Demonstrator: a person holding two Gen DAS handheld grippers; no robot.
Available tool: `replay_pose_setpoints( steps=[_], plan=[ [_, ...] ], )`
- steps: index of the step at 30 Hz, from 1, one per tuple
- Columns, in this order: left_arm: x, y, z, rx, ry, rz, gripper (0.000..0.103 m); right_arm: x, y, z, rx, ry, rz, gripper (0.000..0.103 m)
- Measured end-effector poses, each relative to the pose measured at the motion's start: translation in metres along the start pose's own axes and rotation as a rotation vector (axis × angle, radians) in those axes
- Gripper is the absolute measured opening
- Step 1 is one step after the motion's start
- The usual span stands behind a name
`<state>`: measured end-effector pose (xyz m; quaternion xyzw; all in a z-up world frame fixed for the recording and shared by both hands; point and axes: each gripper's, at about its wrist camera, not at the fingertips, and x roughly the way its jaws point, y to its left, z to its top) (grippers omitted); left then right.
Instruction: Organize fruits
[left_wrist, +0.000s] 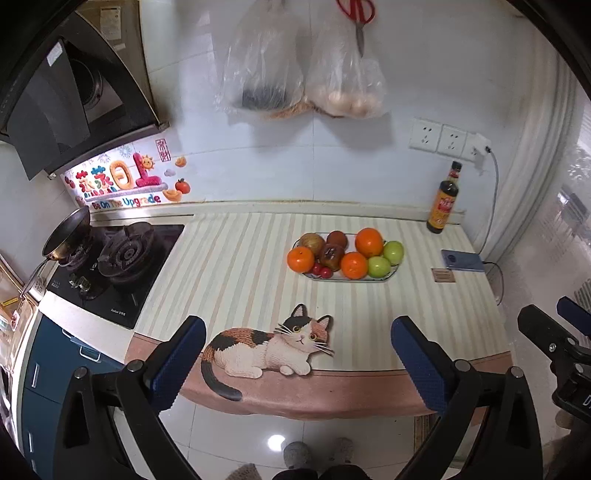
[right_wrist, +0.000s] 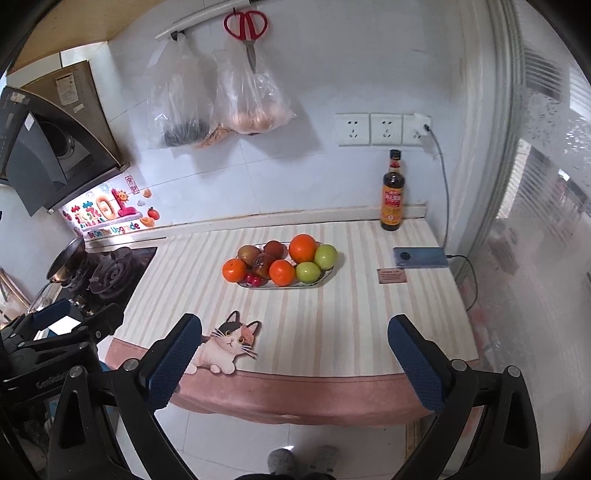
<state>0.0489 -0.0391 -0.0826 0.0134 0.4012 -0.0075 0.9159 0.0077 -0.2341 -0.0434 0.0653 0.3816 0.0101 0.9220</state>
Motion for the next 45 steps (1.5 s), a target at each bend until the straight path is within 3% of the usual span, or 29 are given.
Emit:
replay_pose_setpoints(
  steps=[11,19,45],
  plan=[
    [0.058,0.005,0.023,-0.007,0.079,0.036,0.103,0.075,-0.001,0.030,-0.027,0.060,-0.034,0.103],
    [0.080,0.007,0.030,-0.014,0.111,0.041,0.103,0.108,-0.005,0.039,-0.025,0.099,-0.055,0.103],
    [0.084,0.001,0.037,-0.014,0.115,0.019,0.103,0.119,0.002,0.037,-0.017,0.117,-0.048,0.103]
  ],
)
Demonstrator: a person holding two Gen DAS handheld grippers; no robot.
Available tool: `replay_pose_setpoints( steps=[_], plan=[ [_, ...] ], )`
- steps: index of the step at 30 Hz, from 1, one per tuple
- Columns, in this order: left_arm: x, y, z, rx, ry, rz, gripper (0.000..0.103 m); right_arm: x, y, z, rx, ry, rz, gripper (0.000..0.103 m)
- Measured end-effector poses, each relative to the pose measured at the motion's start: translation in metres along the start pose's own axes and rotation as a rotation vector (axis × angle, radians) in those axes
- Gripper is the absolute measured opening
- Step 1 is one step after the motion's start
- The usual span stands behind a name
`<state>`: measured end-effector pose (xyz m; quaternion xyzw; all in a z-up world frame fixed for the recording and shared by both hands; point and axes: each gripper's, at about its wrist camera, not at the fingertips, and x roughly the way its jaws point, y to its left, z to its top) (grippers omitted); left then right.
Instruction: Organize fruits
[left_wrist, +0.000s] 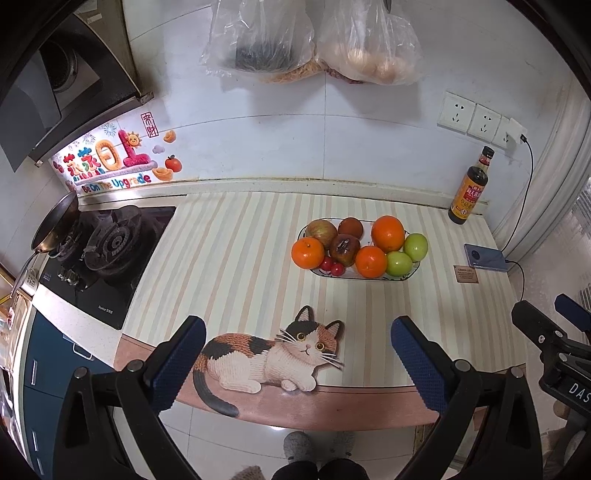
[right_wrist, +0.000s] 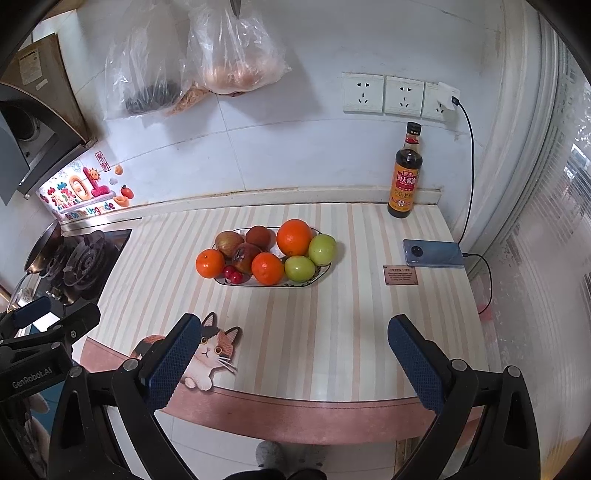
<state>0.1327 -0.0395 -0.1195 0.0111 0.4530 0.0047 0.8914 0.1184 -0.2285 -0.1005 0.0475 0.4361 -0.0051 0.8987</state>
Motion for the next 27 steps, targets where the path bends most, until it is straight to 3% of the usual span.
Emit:
replay_pose_setpoints(
  steps=[27],
  plan=[
    [-0.014,-0.006,0.002,0.000,-0.019,-0.006,0.103,-0.010,0.004,0.000,-0.013,-0.012,-0.017,0.103]
  ],
)
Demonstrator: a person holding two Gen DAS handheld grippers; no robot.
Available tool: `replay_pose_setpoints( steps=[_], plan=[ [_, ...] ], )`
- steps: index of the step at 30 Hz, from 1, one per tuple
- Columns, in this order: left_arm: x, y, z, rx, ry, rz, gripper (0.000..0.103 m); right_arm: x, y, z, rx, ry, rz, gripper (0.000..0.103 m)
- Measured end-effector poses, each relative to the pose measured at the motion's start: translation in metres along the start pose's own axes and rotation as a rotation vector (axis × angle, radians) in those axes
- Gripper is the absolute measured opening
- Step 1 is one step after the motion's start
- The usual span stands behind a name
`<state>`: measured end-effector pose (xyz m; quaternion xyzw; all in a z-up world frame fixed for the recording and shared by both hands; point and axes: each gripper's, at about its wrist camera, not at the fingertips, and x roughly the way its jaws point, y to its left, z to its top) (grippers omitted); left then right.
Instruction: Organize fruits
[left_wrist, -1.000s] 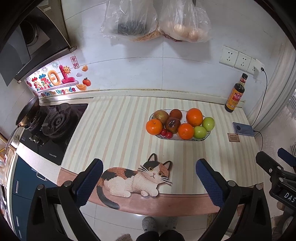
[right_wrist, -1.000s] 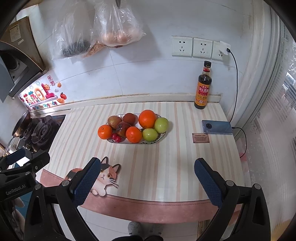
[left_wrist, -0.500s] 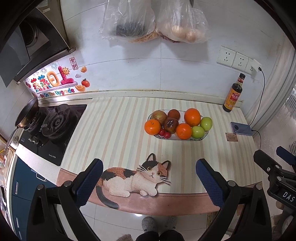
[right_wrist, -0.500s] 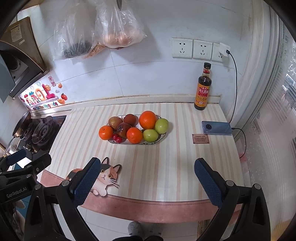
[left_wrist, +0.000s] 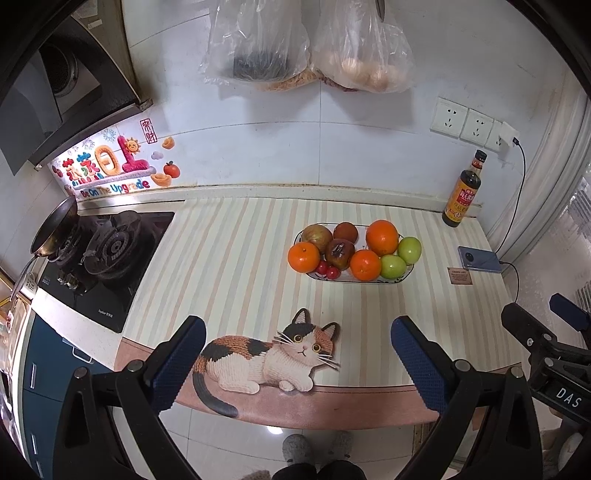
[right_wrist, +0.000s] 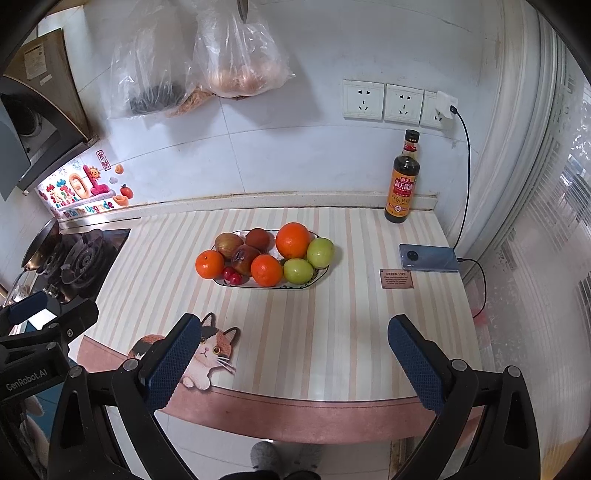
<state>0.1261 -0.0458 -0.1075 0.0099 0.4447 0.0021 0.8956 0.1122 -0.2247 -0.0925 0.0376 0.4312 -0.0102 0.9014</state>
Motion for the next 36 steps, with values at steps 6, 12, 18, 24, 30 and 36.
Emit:
replay_pose_setpoints(
  steps=[6,12,18,24,30,36],
  plan=[
    [-0.002,0.000,-0.001,-0.001,-0.003,0.000,0.103,-0.004,0.001,-0.002,-0.002,-0.008,-0.001,0.103],
    [-0.004,0.000,-0.001,-0.004,-0.005,0.002,0.103,-0.007,0.001,-0.003,-0.004,-0.009,0.002,0.103],
    [-0.010,0.000,0.000,-0.011,-0.011,0.006,0.103,-0.010,0.005,-0.005,-0.009,-0.011,0.005,0.103],
    [-0.015,0.005,-0.004,-0.022,-0.013,0.009,0.103,-0.012,0.005,-0.005,-0.007,-0.013,0.011,0.103],
    [-0.016,0.005,-0.005,-0.021,-0.013,0.007,0.103,-0.012,0.005,-0.005,-0.008,-0.013,0.009,0.103],
    [-0.018,0.006,-0.005,-0.027,-0.019,0.010,0.103,-0.013,0.005,-0.005,-0.008,-0.012,0.011,0.103]
  ],
)
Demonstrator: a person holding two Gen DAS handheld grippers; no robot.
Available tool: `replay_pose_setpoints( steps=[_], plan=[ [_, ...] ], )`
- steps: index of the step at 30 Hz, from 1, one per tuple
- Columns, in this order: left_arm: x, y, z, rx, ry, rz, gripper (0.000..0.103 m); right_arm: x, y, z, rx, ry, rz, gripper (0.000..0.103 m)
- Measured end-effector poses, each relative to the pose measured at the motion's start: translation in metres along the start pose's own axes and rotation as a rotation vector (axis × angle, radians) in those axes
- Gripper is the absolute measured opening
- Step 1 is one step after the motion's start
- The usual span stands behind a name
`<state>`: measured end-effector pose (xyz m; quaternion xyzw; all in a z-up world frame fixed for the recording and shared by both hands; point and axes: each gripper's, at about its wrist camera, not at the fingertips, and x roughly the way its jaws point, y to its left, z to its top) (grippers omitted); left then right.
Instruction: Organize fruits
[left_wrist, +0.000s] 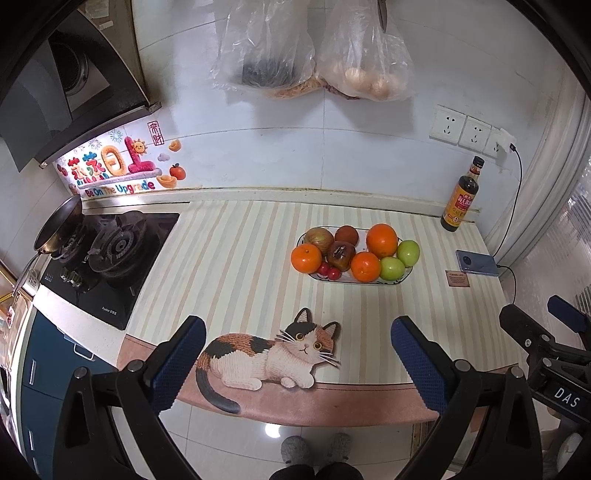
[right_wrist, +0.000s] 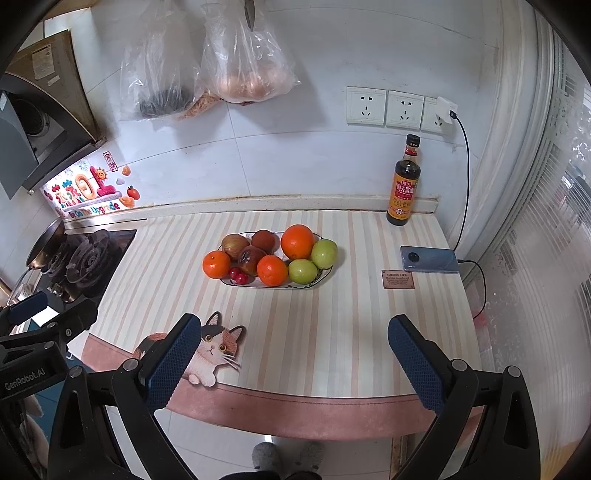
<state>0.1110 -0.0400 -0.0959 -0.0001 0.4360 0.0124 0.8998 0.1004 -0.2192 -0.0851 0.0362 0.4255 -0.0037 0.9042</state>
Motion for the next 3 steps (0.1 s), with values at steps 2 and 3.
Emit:
replay_pose_setpoints(
  steps=[2,3],
  plan=[
    [-0.0014,0.0001,-0.0006,0.000,-0.009,0.005,0.103,-0.0004,-0.0001,0.0000,0.000,-0.001,-0.001,0.103],
    [-0.0026,-0.0001,-0.0014,-0.001,-0.011,0.005,0.103,-0.0003,-0.0002,-0.0001,0.002,0.000,0.002,0.103]
  ],
)
